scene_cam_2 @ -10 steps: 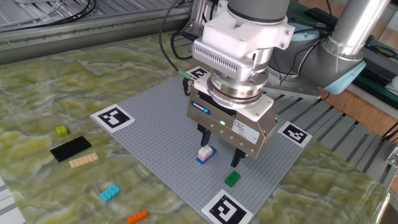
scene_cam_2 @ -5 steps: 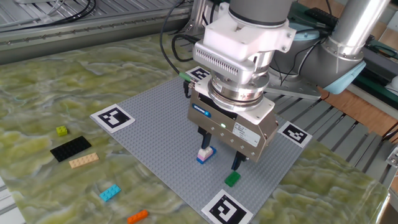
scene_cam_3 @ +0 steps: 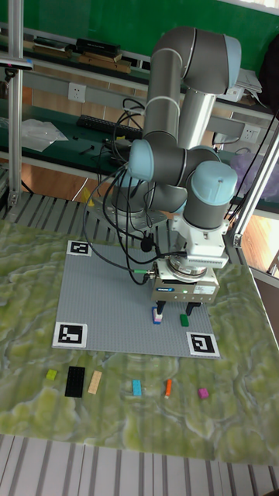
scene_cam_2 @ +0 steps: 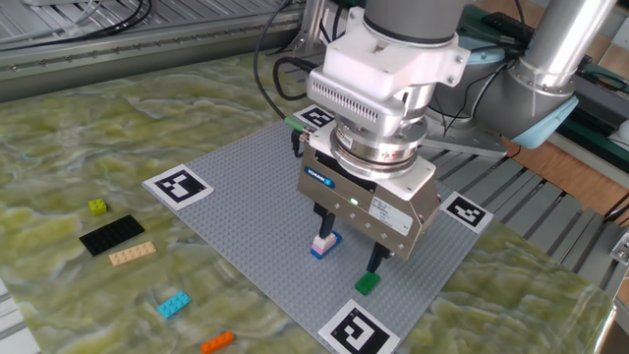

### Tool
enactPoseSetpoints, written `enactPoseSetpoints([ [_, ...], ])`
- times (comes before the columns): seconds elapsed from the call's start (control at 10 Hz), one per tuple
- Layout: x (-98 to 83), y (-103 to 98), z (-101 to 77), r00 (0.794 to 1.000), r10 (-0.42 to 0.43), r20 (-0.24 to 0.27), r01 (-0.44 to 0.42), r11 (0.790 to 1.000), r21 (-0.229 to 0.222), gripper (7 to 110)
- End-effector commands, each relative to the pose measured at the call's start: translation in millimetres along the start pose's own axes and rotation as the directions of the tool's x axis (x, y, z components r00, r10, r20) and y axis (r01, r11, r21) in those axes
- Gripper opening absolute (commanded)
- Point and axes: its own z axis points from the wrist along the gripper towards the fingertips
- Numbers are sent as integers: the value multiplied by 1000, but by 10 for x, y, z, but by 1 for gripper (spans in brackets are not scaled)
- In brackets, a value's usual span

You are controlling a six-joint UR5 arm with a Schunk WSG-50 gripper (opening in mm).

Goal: Stack small Lego blocks randomly, one at a time

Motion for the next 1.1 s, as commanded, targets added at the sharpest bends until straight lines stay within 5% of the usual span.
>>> enactPoseSetpoints([
  [0.0, -42, 63, 41, 1000, 13, 11, -13, 1000, -13, 66],
  [0.2, -22, 82, -13, 1000, 28, -1, -28, 1000, 6, 66],
  [0.3, -28, 137, -57, 999, 41, -8, -40, 999, 12, 44],
  [1.0, -9, 158, -234, 999, 36, -24, -36, 999, -15, 44],
])
